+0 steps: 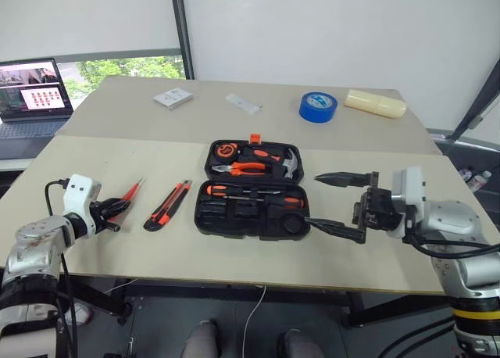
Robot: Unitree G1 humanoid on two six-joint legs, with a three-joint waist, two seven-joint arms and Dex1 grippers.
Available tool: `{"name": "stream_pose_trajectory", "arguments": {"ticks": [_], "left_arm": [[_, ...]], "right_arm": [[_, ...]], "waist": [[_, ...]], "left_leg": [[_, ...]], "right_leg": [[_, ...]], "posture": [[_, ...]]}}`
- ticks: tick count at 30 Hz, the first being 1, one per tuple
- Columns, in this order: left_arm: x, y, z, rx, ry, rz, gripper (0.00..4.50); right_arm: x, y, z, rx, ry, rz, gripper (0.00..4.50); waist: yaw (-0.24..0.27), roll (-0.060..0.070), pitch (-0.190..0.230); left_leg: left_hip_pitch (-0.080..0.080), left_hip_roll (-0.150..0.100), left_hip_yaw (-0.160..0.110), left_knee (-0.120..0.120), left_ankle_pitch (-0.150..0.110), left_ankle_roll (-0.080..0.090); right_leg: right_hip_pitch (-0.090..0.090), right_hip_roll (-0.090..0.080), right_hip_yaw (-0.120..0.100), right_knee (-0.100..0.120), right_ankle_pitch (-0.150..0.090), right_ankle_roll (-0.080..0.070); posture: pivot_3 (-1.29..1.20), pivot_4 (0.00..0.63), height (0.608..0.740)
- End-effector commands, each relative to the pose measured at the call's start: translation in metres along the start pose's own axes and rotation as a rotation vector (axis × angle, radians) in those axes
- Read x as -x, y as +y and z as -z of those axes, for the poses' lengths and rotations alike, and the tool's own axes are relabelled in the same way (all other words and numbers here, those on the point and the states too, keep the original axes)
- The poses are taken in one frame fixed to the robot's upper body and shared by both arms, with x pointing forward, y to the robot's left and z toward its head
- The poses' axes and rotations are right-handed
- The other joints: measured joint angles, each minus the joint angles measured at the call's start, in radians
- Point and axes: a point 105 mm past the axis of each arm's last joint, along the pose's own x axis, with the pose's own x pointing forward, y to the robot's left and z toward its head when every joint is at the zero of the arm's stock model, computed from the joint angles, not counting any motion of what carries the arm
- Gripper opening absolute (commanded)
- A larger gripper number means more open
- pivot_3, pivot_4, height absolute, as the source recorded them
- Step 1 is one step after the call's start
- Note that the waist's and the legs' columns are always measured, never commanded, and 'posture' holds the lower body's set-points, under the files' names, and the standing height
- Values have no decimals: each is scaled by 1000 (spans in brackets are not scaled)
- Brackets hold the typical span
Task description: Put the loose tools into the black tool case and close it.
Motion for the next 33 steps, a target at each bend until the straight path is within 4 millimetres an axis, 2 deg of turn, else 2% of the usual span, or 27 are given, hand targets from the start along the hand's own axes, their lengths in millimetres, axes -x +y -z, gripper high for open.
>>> {"name": "stream_pose_trajectory", "arguments": {"ticks": [1,3,4,6,9,15,21,26,33], "left_arm": [[3,-22,-64,-184,-241,197,475],[-3,-63,-70,-268,-197,467,475],[-7,-85,-65,-363,-120,610,475],[-16,-108,-57,-518,-36,734,475],[-39,-128,-64,-602,-49,786,475],[-74,-146,-58,-813,27,837,475],[-94,-160,-55,-947,65,858,475],[-101,-166,-50,-974,79,884,475],[-102,-159,-30,-960,190,858,475]], "right_arm": [[9,-6,-16,53,-9,28,4500],[15,-9,-16,53,15,35,4500],[17,-11,-14,56,29,36,4500],[19,-12,-12,53,52,24,4500],[19,-14,-11,44,66,11,4500],[18,-14,-12,35,80,-10,4500],[18,-11,-10,23,85,6,4500],[18,-7,-7,8,88,25,4500],[19,-4,-7,-6,91,42,4500]], "waist": [[-1,-2,0],[-1,-2,0],[0,-2,0],[4,-1,0],[5,-1,0],[-4,-2,0],[-5,-2,0],[-5,-2,0],[-5,-2,0]], "left_leg": [[0,1,0,0,0,0],[0,0,0,0,0,0],[0,0,0,1,0,0],[0,0,0,1,0,0],[1,0,0,1,1,1],[1,0,-1,3,4,7],[1,0,-1,3,4,8],[1,0,-1,3,4,8],[2,0,-2,6,4,8]], "right_leg": [[0,0,0,0,1,-1],[1,0,0,0,1,0],[2,0,0,0,1,0],[3,0,0,-2,1,0],[4,1,0,-2,1,2],[5,2,2,-2,1,3],[5,2,2,-2,1,3],[5,2,2,-2,1,3],[7,2,2,-1,0,5]], "posture": [[0,150,740],[0,150,740],[0,150,740],[0,150,740],[0,150,740],[0,150,740],[0,150,740],[0,150,740],[0,150,740]]}}
